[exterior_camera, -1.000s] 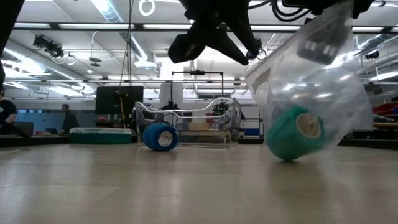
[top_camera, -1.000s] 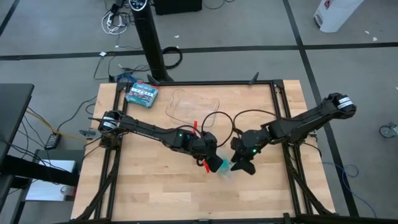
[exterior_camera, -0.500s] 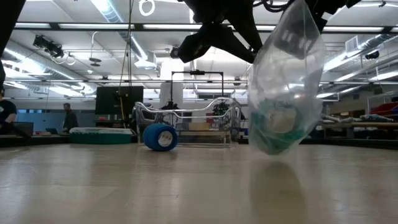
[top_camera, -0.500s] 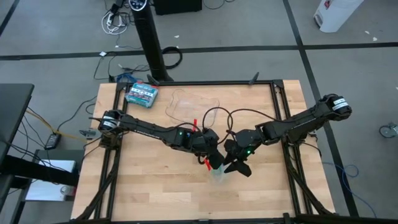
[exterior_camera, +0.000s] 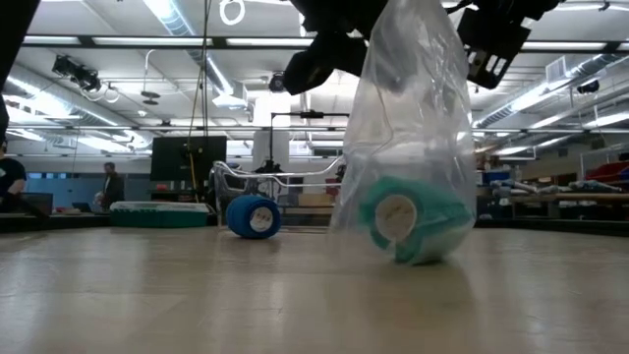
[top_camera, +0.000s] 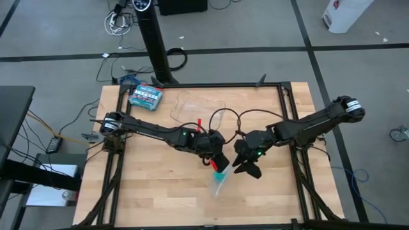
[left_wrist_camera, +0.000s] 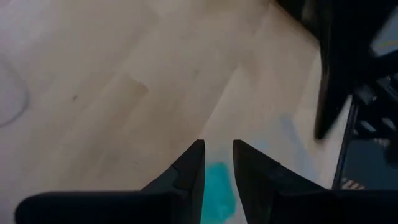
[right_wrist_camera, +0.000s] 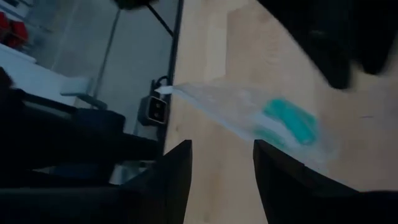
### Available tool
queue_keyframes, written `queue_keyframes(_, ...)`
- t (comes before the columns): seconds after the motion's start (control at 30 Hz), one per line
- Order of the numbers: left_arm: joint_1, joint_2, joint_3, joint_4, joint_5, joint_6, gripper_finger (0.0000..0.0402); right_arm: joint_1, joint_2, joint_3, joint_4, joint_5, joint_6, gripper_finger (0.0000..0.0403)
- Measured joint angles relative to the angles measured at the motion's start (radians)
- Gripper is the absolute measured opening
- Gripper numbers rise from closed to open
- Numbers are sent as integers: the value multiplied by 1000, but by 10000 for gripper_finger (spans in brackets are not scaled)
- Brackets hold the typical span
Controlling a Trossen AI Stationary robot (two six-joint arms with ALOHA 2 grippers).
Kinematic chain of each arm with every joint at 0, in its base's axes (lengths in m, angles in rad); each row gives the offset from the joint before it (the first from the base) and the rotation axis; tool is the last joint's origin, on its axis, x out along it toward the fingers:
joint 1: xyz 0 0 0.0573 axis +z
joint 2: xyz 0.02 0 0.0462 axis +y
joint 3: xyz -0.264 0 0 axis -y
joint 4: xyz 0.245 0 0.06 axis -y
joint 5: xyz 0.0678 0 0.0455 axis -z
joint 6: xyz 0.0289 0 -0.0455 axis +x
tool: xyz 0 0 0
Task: Roll bandage
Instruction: Open the transparent zip bag
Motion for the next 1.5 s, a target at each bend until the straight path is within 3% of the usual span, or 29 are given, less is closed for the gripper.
queue_keyframes(0.23, -11, -29, 14, 10, 99, -78, 89, 7, -61, 0, -115, 93, -298, 162)
queue_keyframes(0.4, -44, -33, 83, -53, 76, -63, 80, 15, -58, -1, -136, 124, -529, 162)
queue_keyframes(0.7, -94, -34, 140, -150, 16, -102, 59, 14, -47, 12, -97, 130, -686, 162)
queue_keyframes(1.0, -147, -34, 140, -186, -31, -178, 74, 45, 37, 13, -45, 92, -764, 158)
queue_keyframes(1.13, -163, -34, 140, -203, -35, -200, 78, 49, 107, 12, -20, 143, -784, 154)
queue_keyframes(1.27, -168, -34, 140, -226, -40, -210, 78, 49, 132, 12, 7, 151, -780, 117)
queue_keyframes(1.4, -178, -39, 140, -239, -72, -214, 78, 48, 124, 12, -11, 84, -739, 23)
queue_keyframes(1.5, -185, -58, 140, -241, -155, -216, 79, 44, 88, 12, -27, 72, -656, 8)
